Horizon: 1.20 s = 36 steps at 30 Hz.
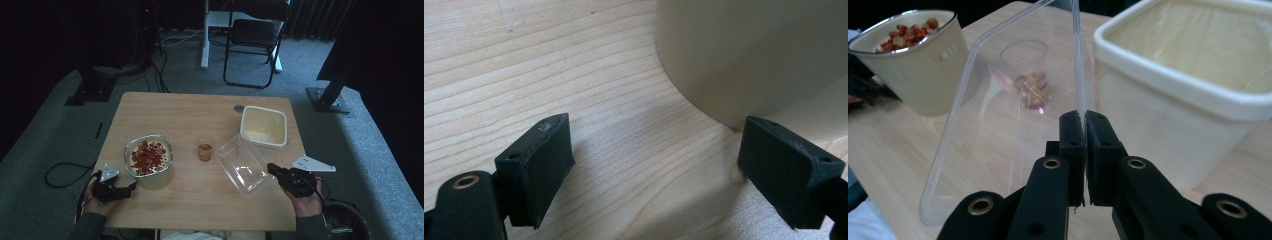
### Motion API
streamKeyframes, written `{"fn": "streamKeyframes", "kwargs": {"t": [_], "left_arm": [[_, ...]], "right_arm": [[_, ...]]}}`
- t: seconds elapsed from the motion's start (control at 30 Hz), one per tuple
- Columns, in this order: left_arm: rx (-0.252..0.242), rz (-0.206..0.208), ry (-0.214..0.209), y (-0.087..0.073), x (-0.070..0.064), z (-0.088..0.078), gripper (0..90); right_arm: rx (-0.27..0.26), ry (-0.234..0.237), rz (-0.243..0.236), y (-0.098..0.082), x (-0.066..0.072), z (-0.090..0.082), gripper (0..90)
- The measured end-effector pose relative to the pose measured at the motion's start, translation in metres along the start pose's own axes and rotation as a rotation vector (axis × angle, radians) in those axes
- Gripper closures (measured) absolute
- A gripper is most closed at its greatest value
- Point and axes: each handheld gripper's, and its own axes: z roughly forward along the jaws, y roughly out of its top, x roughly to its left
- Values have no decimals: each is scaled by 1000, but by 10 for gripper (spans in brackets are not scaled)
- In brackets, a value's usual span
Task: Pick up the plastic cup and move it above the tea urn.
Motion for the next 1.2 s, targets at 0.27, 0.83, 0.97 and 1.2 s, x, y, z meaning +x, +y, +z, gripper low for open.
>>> {"fn": "streamKeyframes", "kwargs": {"t": [0.27,0.83,0.97,1.2], "left_arm": [[0,1,0,0,0,0,147],[0,1,0,0,0,0,147],[0,1,0,0,0,0,147],[-1,0,0,0,0,0,147]], "right_arm": [[-49,-43,-24,25,-5,-14,874],[-66,-155,136,48,-59,-16,872],[-62,-150,180,46,-67,-12,865],[-63,-175,201,48,-73,-4,735]]}}
